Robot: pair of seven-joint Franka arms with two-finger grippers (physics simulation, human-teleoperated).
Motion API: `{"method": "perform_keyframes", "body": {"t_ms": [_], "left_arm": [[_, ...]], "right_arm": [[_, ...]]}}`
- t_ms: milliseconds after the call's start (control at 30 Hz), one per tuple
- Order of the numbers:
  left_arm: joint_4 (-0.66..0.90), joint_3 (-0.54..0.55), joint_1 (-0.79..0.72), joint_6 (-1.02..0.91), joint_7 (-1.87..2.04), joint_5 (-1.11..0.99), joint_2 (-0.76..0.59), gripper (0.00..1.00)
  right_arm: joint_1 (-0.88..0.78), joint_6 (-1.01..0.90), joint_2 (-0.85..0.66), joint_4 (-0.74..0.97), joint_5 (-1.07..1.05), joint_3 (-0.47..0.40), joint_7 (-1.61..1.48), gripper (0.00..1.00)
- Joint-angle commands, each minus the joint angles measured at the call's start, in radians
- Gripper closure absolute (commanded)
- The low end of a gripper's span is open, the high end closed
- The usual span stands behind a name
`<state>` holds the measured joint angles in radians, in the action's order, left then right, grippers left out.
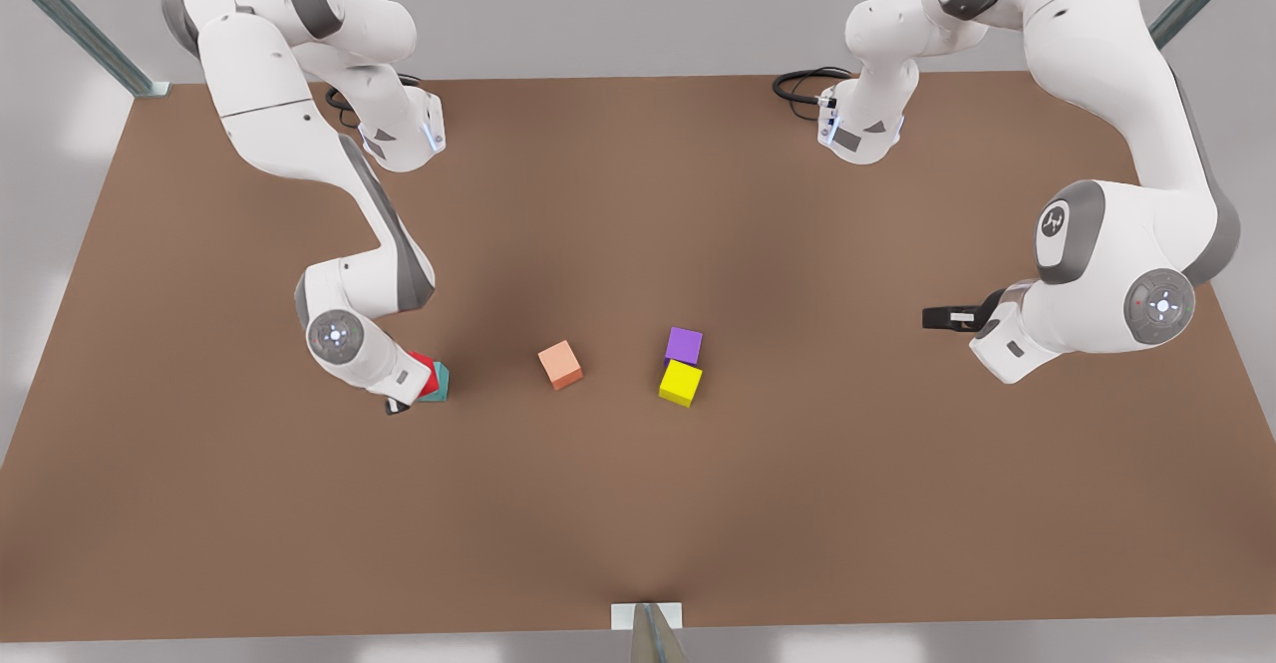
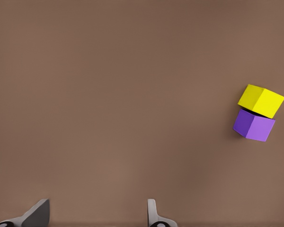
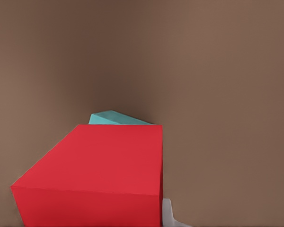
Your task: Pick up red wooden cube and pass to hand red wooden cube and place in blue wooden cube
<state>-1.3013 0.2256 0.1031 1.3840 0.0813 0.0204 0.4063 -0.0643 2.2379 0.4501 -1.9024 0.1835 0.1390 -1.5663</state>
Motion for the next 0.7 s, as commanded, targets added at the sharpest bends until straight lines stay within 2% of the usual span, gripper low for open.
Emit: {"method": "perform_keyframes", "body": {"t_ms": [0,133,200,233,667], "left_arm": [[0.000,0.000,0.001,-0.002,-0.005,0.000,-0.001,0.00],[0.000,0.000,0.001,-0.002,-0.005,0.000,-0.001,0.00],[0.000,0.000,0.001,-0.002,-0.005,0.000,-0.001,0.00],[0.000,0.001,0.001,-0.002,-0.005,0.000,-0.001,0.00],[0.000,0.000,0.001,-0.002,-0.005,0.000,-0.001,0.00]], "right_arm": [[0.000,0.026,-0.001,-0.010,0.002,-0.001,0.042,0.45],[0.000,0.039,-0.001,-0.018,0.021,-0.001,0.042,0.45],[0.000,0.039,-0.001,-0.018,0.020,-0.001,0.043,0.36],[0.000,0.043,0.001,-0.018,0.020,-0.001,0.046,0.00],[-0.014,0.042,-0.022,-0.032,0.094,-0.001,0.031,0.00]]}}
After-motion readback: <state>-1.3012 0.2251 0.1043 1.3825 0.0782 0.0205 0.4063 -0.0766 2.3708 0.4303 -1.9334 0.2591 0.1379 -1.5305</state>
